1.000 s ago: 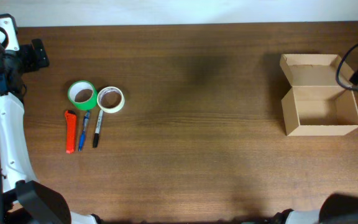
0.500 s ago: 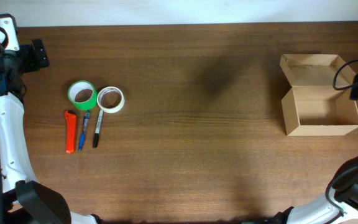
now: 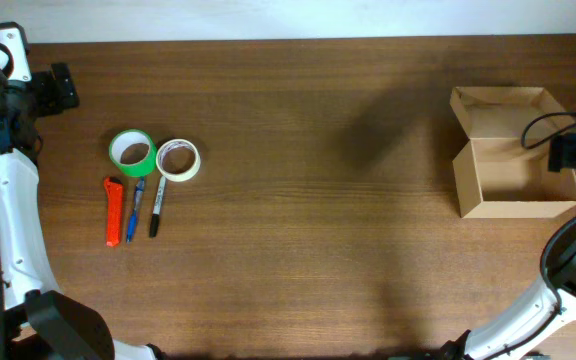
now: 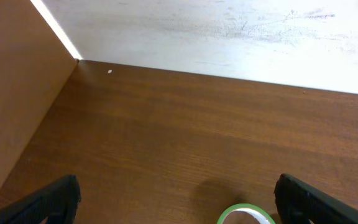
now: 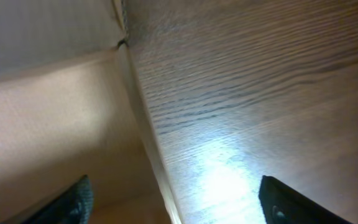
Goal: Pack container
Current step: 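Raise both arms and move the right gripper to the cardboard box edge, then grip the box wall with the right gripper and drag it toward center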
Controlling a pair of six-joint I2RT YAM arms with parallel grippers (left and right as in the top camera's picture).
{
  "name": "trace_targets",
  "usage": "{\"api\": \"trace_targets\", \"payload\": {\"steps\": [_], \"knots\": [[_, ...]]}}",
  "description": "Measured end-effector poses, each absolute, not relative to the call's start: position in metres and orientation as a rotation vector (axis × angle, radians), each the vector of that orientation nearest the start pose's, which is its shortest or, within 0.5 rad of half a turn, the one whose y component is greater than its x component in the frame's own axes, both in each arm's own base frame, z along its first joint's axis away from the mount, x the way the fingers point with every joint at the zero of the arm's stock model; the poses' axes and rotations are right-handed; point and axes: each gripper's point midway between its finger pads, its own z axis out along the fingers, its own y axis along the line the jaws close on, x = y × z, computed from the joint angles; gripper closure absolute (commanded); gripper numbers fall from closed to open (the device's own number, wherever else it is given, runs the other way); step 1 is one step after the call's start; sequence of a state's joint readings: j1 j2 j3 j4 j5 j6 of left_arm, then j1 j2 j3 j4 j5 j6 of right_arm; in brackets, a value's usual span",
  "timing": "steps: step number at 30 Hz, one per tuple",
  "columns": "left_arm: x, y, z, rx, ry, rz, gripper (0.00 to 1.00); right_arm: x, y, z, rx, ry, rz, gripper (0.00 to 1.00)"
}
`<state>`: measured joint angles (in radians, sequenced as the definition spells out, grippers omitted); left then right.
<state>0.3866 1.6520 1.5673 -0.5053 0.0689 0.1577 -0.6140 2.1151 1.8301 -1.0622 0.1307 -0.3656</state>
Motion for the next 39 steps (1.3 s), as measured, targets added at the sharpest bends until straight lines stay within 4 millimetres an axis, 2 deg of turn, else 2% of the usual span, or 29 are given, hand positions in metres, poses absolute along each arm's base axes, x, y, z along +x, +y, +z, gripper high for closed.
{"api": "trace_targets", "payload": {"steps": [4, 5, 8, 10, 11, 19, 24, 26, 29, 32, 34, 36, 37, 39], "knots": [[0.463, 0.176, 0.279, -0.208, 2.159, 0.239, 0.00, 0.365, -0.280, 0.077, 0.408, 2.987, -0.273, 0.32], [0.463, 0.176, 0.279, -0.208, 2.159, 0.240, 0.00, 0.365, -0.278, 0.075, 0.417, 2.987, -0.260, 0.40], [0.463, 0.176, 0.279, -0.208, 2.159, 0.239, 0.00, 0.367, -0.275, 0.072, 0.451, 2.981, -0.224, 0.80], [0.463, 0.176, 0.279, -0.208, 2.159, 0.239, 0.00, 0.367, -0.275, 0.071, 0.462, 2.979, -0.221, 0.93], [0.463, 0.176, 0.279, -0.208, 2.159, 0.239, 0.00, 0.368, -0.274, 0.071, 0.465, 2.977, -0.212, 0.96], [0.463, 0.175, 0.279, -0.206, 2.159, 0.236, 0.00, 0.368, -0.266, 0.071, 0.572, 2.959, -0.137, 0.96], [0.463, 0.175, 0.279, -0.206, 2.159, 0.236, 0.00, 0.368, -0.247, 0.082, 0.673, 2.954, 0.000, 0.96], [0.463, 0.175, 0.279, -0.207, 2.159, 0.236, 0.00, 0.373, -0.238, 0.100, 0.724, 2.934, 0.049, 0.96], [0.463, 0.175, 0.279, -0.206, 2.159, 0.236, 0.00, 0.389, -0.223, 0.140, 0.767, 2.868, 0.070, 0.96], [0.463, 0.175, 0.279, -0.206, 2.159, 0.236, 0.00, 0.412, -0.191, 0.196, 0.757, 2.769, 0.072, 0.96], [0.463, 0.175, 0.279, -0.206, 2.159, 0.236, 0.01, 0.428, -0.158, 0.230, 0.699, 2.706, 0.085, 0.96], [0.463, 0.175, 0.279, -0.206, 2.159, 0.236, 0.00, 0.443, -0.114, 0.258, 0.612, 2.654, 0.117, 0.96], [0.463, 0.175, 0.279, -0.206, 2.159, 0.236, 0.00, 0.447, -0.094, 0.266, 0.572, 2.642, 0.136, 0.96], [0.463, 0.175, 0.279, -0.206, 2.159, 0.236, 0.00, 0.455, -0.040, 0.274, 0.478, 2.642, 0.179, 0.96]]}}
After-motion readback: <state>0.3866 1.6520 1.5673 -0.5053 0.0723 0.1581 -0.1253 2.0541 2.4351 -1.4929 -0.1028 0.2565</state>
